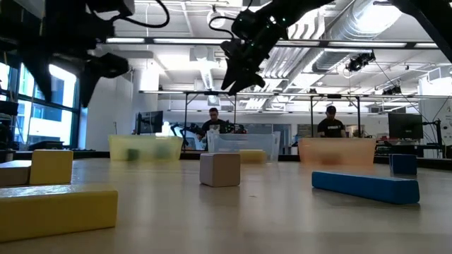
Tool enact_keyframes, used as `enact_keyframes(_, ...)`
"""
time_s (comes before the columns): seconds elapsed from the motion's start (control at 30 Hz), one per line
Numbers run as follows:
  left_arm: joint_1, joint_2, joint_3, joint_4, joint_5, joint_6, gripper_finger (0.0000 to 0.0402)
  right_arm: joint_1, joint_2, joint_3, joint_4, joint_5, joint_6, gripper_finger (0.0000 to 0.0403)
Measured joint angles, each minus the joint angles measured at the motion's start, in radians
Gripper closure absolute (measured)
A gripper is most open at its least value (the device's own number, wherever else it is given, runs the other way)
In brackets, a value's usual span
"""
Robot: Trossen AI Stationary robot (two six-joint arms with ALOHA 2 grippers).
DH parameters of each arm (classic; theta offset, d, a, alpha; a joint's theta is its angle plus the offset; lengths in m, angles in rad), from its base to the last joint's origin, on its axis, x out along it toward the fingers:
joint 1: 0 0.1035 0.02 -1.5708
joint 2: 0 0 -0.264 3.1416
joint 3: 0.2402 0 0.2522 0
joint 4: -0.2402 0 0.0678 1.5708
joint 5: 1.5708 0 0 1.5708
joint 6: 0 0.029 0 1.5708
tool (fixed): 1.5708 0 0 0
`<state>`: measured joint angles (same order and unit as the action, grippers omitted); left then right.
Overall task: Sort & place blocks by color
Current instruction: Put the brown block into the orange bin
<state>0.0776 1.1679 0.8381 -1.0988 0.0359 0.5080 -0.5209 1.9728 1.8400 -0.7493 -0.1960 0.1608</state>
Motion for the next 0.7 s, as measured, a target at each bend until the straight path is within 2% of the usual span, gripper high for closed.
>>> enact_keyframes(0.33,-0.152,0.000,-0.098,0.111,-0.014,-0.007,0.0174,0.090,0.000,0.000,-0.011,0.114,0.050,0.0257)
enact_keyframes(0.7,-0.281,0.020,-0.155,0.225,-0.019,-0.012,0.0174,0.123,0.000,0.000,-0.013,0.124,0.105,0.0257)
